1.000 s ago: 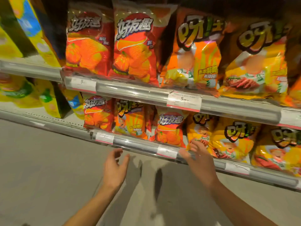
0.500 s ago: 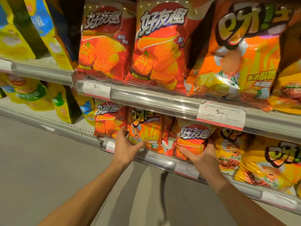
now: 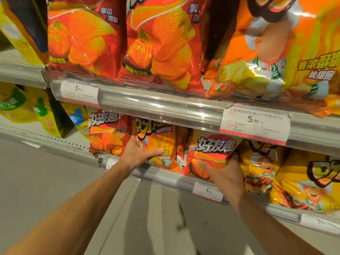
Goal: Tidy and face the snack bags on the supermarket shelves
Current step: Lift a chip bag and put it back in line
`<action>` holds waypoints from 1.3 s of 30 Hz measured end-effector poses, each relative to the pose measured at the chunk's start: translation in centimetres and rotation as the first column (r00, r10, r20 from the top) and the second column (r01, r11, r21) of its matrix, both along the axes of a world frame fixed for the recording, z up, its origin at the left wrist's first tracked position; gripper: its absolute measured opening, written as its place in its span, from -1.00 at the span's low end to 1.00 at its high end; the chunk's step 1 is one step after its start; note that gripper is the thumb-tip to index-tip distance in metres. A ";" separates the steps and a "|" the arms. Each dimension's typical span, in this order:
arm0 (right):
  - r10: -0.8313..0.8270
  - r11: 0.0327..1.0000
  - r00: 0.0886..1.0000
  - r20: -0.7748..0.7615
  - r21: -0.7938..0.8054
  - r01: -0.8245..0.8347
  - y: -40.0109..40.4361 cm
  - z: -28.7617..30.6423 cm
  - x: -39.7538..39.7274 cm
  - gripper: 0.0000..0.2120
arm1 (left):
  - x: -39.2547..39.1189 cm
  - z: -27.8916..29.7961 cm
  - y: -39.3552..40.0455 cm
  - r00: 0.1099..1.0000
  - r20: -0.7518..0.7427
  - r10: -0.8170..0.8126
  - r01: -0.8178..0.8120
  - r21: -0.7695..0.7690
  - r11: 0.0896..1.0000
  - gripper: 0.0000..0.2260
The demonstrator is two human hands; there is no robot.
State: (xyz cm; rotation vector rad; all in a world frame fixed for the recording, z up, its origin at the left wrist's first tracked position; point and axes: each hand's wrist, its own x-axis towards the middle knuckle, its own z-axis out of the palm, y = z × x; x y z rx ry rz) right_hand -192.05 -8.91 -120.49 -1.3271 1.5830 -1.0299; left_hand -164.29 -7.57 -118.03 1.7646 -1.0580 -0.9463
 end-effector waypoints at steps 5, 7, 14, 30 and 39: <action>-0.045 0.999 0.999 -0.016 0.029 0.046 0.2 0.8 0.1 -0.32 | -0.7 1.0 0.2 0.999 0.023 0.033 -0.032 -0.016 0.999 -0.26; -0.062 0.997 0.998 -0.014 0.051 0.063 0.2 0.9 0.1 -0.49 | -1.1 1.5 0.3 0.998 0.038 0.041 -0.040 -0.040 0.998 -0.21; -0.113 0.992 0.993 0.033 0.062 0.111 0.9 2.5 -0.2 -0.52 | -2.2 3.6 1.6 0.995 0.064 0.080 -0.072 -0.107 0.992 -0.22; -0.297 0.955 0.955 0.020 0.013 0.297 10.3 2.2 -10.4 -0.25 | -12.2 3.5 1.5 0.996 0.047 -0.077 0.084 -0.184 0.979 -0.32; -0.389 0.921 0.920 0.041 0.050 0.387 11.5 0.7 -13.1 -0.28 | -15.7 1.6 -0.5 0.982 0.043 -0.182 0.185 -0.060 0.981 -0.50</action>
